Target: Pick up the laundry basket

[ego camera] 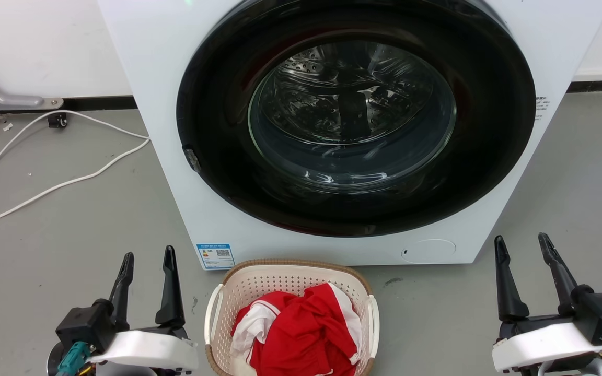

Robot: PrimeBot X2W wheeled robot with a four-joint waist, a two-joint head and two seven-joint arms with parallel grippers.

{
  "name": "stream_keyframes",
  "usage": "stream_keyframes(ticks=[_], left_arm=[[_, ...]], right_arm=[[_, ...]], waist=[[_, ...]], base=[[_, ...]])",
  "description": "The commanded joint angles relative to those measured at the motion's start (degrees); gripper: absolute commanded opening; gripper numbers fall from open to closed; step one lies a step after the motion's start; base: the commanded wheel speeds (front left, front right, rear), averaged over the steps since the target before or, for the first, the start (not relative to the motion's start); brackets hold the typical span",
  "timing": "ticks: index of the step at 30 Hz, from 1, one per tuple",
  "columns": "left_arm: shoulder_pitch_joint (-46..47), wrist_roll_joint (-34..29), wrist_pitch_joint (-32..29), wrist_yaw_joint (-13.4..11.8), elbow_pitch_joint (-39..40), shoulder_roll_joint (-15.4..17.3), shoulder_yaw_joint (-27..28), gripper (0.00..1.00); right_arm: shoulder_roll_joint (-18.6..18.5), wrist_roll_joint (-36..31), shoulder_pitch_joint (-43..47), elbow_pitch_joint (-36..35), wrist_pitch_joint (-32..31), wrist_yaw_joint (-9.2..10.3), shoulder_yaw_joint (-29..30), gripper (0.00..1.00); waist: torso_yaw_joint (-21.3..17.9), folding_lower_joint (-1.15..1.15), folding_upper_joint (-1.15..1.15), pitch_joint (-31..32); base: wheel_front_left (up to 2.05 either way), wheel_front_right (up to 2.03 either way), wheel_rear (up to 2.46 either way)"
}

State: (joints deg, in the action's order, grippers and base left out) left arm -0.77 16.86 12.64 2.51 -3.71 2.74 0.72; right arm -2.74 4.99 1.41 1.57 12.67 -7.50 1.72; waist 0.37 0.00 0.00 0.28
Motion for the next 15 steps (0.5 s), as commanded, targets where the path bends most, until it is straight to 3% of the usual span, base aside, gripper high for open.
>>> stream_keyframes(ticks=[1, 15], left_arm=[[-0.5, -1.5, 0.6, -0.1, 0.6, 0.2, 0.1, 1.0], [-1.3, -6.9, 1.9, -0.3, 0.6, 0.2, -0.2, 1.0]], right_arm=[[-0.2, -1.3, 0.6, -0.7, 0.5, 0.02, 0.1, 1.0], [-0.2, -4.3, 1.3, -0.6, 2.0, 0.02, 0.9, 1.0]], waist=[[0.0, 0.0, 0.0, 0.1], [0.2, 0.0, 0.0, 0.3]], base=[[0.0, 0.0, 0.0], [0.0, 0.0, 0.0]])
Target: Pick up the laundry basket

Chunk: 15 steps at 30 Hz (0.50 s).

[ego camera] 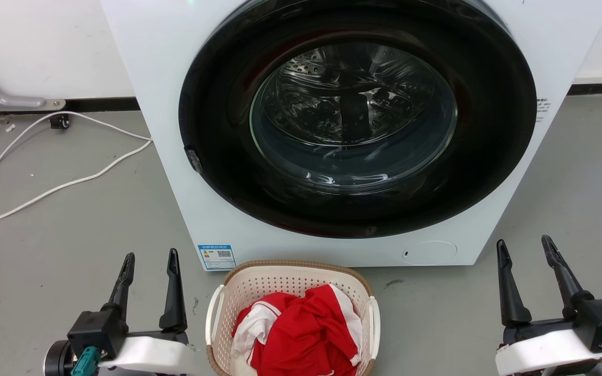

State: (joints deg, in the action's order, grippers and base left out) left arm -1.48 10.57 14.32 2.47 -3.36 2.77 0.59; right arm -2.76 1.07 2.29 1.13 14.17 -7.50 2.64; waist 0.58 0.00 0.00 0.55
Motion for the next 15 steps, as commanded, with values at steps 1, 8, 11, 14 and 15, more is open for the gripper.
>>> stream_keyframes(ticks=[1, 8, 11, 14, 15], left_arm=[[-0.6, -1.0, 0.4, -0.2, 0.2, 0.2, 0.0, 1.0], [-0.8, -3.4, 1.0, -0.4, 0.1, 0.2, 0.0, 1.0], [-0.8, -3.4, 0.9, -0.5, 0.2, 0.2, 0.0, 1.0], [-0.7, -3.4, 0.9, -0.4, 0.0, 0.2, 0.2, 1.0], [-0.7, -3.4, 0.9, -0.4, 0.0, 0.2, 0.2, 1.0]], right_arm=[[-0.2, -0.4, 0.5, -0.3, 0.7, 0.02, 0.0, 1.0], [-0.2, -1.3, 0.8, -0.5, 1.0, 0.02, 0.2, 1.0], [-0.2, -0.8, 0.8, -0.3, 1.0, 0.02, 0.3, 1.0], [-0.2, -0.5, 0.9, -0.1, 1.0, 0.02, 0.4, 1.0], [-0.2, -0.4, 0.9, -0.1, 1.0, 0.02, 0.4, 1.0]], waist=[[0.0, 0.0, 0.0, 0.0], [-0.1, 0.0, 0.0, -0.1], [-0.1, 0.0, 0.0, -0.2], [-0.1, 0.0, 0.0, -0.3], [-0.1, 0.0, 0.0, -0.3]], base=[[0.0, 0.0, 0.0], [0.0, 0.0, 0.0], [0.0, 0.0, 0.0], [0.0, 0.0, 0.0], [0.0, 0.0, 0.0]])
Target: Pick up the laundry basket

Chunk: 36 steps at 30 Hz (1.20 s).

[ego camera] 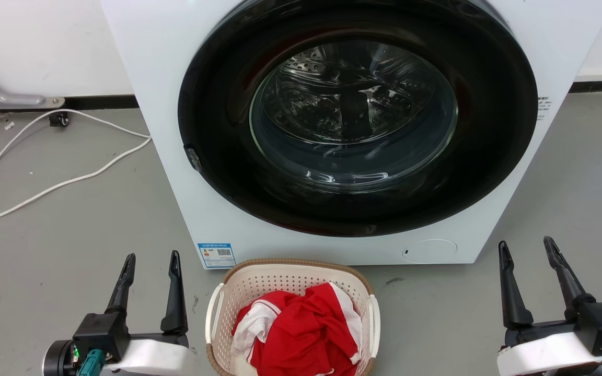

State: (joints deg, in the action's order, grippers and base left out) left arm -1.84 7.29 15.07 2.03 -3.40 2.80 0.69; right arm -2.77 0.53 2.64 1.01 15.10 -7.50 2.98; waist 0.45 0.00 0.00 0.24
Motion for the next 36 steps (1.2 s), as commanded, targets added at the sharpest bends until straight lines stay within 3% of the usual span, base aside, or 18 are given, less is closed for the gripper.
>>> stream_keyframes(ticks=[1, 16, 24, 30, 36], left_arm=[[-0.3, -0.1, 0.2, 0.1, -0.1, 0.2, 0.1, 1.0], [-0.4, -0.3, 0.2, -0.5, -0.2, 0.2, -0.1, 1.0], [1.8, -0.3, 0.2, 0.6, -1.0, 0.2, 1.1, 1.0], [5.5, -0.8, 0.2, 2.9, -5.1, 0.1, 2.6, 1.0], [12.8, -1.8, 0.2, 4.4, -14.5, 1.2, 3.1, 1.0]], right_arm=[[-0.2, 0.2, 0.6, 0.1, 0.1, 0.02, 0.0, 1.0], [-0.2, 0.9, 0.7, 0.4, 0.1, 0.02, -0.3, 1.0], [-0.2, 0.8, -0.3, 1.8, 0.1, 0.02, -1.6, 1.0], [-0.2, 0.1, -2.9, 7.0, 0.1, 0.02, -4.3, 1.0], [-0.2, -1.6, -9.4, 15.7, 0.1, 0.02, -8.6, 1.0]], waist=[[0.0, 0.0, 0.0, 0.0], [0.0, 0.0, 0.0, -0.4], [0.1, 0.0, 0.0, -1.4], [0.4, 0.0, 0.0, -4.4], [0.0, 0.0, 0.0, -11.0]], base=[[0.0, 0.0, 0.0], [0.0, 0.0, 0.0], [0.0, 0.0, 0.0], [0.0, 0.0, 0.0], [0.0, 0.0, 0.0]])
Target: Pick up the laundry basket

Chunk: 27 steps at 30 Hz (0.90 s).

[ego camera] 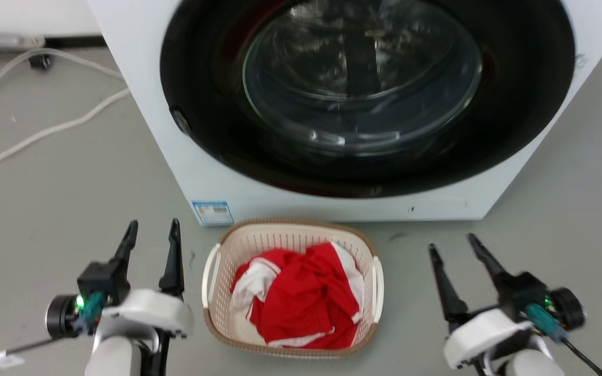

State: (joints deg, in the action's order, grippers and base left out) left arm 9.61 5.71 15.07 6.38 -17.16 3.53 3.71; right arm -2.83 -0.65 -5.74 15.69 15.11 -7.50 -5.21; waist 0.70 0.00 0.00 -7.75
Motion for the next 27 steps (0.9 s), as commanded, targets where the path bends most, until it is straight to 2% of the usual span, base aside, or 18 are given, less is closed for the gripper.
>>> stream_keyframes(ticks=[1, 12, 27], left_arm=[[2.7, -0.3, 0.2, 0.3, -2.7, 0.7, 0.0, 1.0], [17.7, 0.0, 0.2, 0.9, -21.0, 4.5, -0.8, 1.0], [32.0, 5.7, 0.2, 1.1, -41.7, 7.7, -7.9, 1.0]], right_arm=[[-0.1, -0.7, -2.5, 2.7, 0.1, 0.03, -1.1, 1.0], [-0.1, -1.5, -17.0, 20.0, 0.1, 0.03, -6.0, 1.0], [-0.1, 3.3, -32.0, 40.3, 0.1, 0.03, -13.1, 1.0]], waist=[[-0.3, 0.0, 0.0, -4.4], [-1.8, 0.0, 0.0, -15.7], [-3.1, 0.0, 0.0, -26.1]], base=[[0.0, 0.0, 0.0], [0.0, 0.0, 0.0], [0.0, 0.0, 0.0]])
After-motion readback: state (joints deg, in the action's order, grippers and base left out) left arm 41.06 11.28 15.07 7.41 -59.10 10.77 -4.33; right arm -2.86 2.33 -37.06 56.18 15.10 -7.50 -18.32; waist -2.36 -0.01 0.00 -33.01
